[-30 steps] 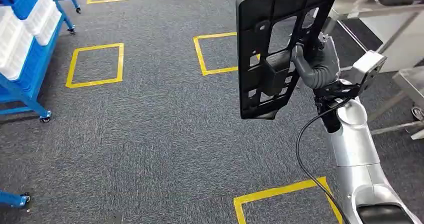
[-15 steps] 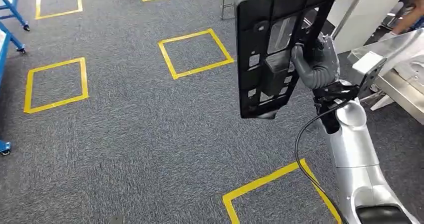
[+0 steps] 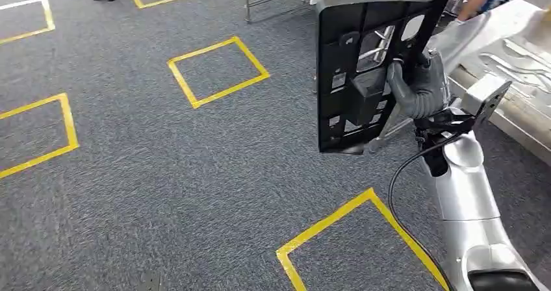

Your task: Take the parts from the cabinet and place them on the table.

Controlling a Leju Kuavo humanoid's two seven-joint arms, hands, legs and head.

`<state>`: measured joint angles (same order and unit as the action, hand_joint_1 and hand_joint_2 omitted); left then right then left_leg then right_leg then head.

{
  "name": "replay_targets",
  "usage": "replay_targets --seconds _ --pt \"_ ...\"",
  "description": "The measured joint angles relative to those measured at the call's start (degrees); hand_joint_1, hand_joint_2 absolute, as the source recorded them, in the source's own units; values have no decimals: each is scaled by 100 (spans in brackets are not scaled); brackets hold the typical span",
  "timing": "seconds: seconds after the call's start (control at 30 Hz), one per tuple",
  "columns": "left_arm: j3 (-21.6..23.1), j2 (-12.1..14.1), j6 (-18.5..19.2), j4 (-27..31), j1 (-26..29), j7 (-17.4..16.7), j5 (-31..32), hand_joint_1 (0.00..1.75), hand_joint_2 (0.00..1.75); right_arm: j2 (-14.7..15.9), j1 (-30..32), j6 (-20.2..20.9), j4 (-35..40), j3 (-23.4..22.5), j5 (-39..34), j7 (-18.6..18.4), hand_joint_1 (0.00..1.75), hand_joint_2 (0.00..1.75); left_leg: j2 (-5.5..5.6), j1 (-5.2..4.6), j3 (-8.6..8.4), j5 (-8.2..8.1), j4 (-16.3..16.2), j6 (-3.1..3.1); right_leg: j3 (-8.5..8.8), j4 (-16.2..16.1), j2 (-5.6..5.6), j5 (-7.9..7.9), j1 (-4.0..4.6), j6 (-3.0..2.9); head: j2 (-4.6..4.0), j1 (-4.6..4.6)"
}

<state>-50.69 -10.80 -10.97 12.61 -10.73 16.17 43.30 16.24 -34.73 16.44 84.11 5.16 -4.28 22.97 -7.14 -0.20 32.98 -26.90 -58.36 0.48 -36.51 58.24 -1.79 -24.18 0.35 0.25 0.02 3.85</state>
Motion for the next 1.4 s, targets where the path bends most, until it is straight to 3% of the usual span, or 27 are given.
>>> replay_targets --seconds 0.03,0.07,0.13,0.2,0.23,0.3,0.37,0.4,0.53,0.6,0.63,0.7,0.73,0.77,0.83,0.87,0.9,1.03,1.07,1.1,1.13,1.2,1.23,1.27,1.33,1.37,1.4 --pt "2 0 2 0 -11 -2 2 0 175 2 -5 0 0 -2 2 0 175 175 42 6 -31 -28 -8 -50 37 -33 50 18 -49 -34 0 0" --pt "9 0 2 2 -41 -4 15 0 175 2 -40 -7 -2 -9 11 0 175 175 305 43 -8 -146 -148 -79 81 -61 115 16 -59 -70 0 0" --pt "9 0 0 2 -48 -4 17 0 175 -11 -107 -4 -28 -9 22 -2 175 175 595 65 413 -571 -1017 -74 89 -54 217 15 -61 -129 0 0" --pt "9 0 0 0 -16 -4 11 0 175 -20 -82 -4 -59 -7 24 -2 175 175 665 65 863 -787 -1821 -84 89 -48 363 12 -53 -133 0 2" --pt "7 7 -2 2 -3 -7 4 0 175 -20 -78 -4 -76 -7 26 -2 175 175 667 65 939 -712 -1872 -78 89 -40 437 11 -52 -133 0 2" --pt "7 18 -2 2 5 -4 4 0 175 -20 -79 -4 -85 -7 37 -2 175 175 684 67 720 -229 -1227 -56 91 -13 596 0 -57 -122 0 2" --pt "7 22 -2 2 -2 -2 4 0 175 -20 -80 -7 -87 -7 37 4 175 175 1018 90 317 234 -234 -22 76 37 726 -30 -80 -80 0 0" --pt "9 24 0 2 -2 -2 2 0 175 -15 -98 -11 -96 -7 39 15 175 175 1169 126 238 153 -94 -31 27 91 797 -52 -51 -37 0 0" --pt "9 15 0 0 -9 0 -7 0 175 37 -80 -17 -107 -9 66 28 175 175 924 78 199 189 -35 97 0 17 1026 -12 -120 141 0 2" --pt "9 13 0 2 -34 4 -7 0 175 101 -114 -20 -112 -20 74 37 175 175 800 88 157 226 53 156 -138 347 488 -254 -104 166 0 -9" --pt "9 13 4 2 -27 4 -7 0 175 101 -136 -20 -114 -20 74 39 175 175 736 80 155 225 54 161 -334 742 325 -465 -110 200 0 -9" --pt "7 15 2 2 -7 2 -9 0 175 98 -100 -19 -124 -17 74 42 175 175 606 72 156 200 42 161 -772 1617 209 -808 -127 241 0 -7" --pt "7 15 2 2 -1 0 -9 0 175 98 -84 -20 -131 -17 74 42 175 175 532 71 155 189 38 157 -864 1773 199 -798 -134 252 0 -9" --pt "7 15 2 2 4 2 -7 0 175 98 -80 -20 -140 -20 74 42 175 175 466 71 151 175 30 148 -814 1643 192 -661 -135 257 0 -7" --pt "9 11 4 2 2 2 -9 0 175 112 -87 -20 -140 -17 74 42 175 175 333 72 118 130 14 129 -308 678 98 -141 -128 233 0 -7" --pt "9 11 6 2 -2 2 -7 0 175 120 -99 -32 -140 -17 74 42 175 175 283 65 87 106 10 107 -7 130 -109 72 -106 201 0 -7" --pt "9 11 9 2 -6 2 -7 0 175 122 -102 -53 -142 -20 74 46 175 175 239 23 68 90 22 83 59 -1 -375 -28 -27 125 0 -7" --pt "9 4 9 2 -22 -4 -7 0 175 129 -80 -120 -138 -28 98 48 175 175 -5 10 -28 38 67 -34 41 -50 -70 8 -22 17 0 -7" --pt "11 -4 7 2 -25 -7 -2 0 175 136 -45 -120 -116 -48 103 48 175 175 36 19 -16 -24 33 -81 110 -97 -2 35 -119 -31 0 -2" --pt "13 -4 7 2 -33 -7 13 0 175 131 -39 -125 -85 -63 103 64 175 175 339 34 43 -161 -197 -96 124 -111 70 26 -106 -49 0 -4" --pt "13 -4 2 2 -30 -24 13 0 175 131 -38 -124 -83 -68 105 55 175 175 502 52 207 -354 -566 -96 132 -107 109 28 -97 -87 0 -2" --pt "13 -4 2 0 8 -63 13 0 175 103 20 -118 -81 -68 105 55 175 175 650 60 703 -721 -1518 -107 136 -103 272 11 -83 -121 0 -2" --pt "11 -2 0 0 26 -76 13 0 175 98 56 -118 -81 -68 107 50 175 175 663 60 867 -736 -1770 -106 138 -100 364 9 -70 -125 0 -2" --pt "13 0 0 0 40 -92 28 0 175 96 85 -120 -81 -68 107 50 175 175 666 60 898 -595 -1718 -94 142 -88 467 5 -63 -128 0 -2" --pt "17 4 0 2 34 -111 46 0 175 96 90 -122 -76 -79 111 48 175 175 712 59 609 -65 -919 -44 148 -65 639 -13 -54 -117 0 -2" --pt "20 4 0 2 28 -111 48 0 175 96 89 -122 -72 -83 114 48 175 175 854 56 391 205 -396 -4 152 -54 714 -23 -54 -103 0 -2" --pt "20 11 0 2 28 -114 48 0 175 96 93 -127 -70 -90 116 48 175 175 1110 69 258 212 -82 53 145 -43 769 -33 -65 -89 0 -2"
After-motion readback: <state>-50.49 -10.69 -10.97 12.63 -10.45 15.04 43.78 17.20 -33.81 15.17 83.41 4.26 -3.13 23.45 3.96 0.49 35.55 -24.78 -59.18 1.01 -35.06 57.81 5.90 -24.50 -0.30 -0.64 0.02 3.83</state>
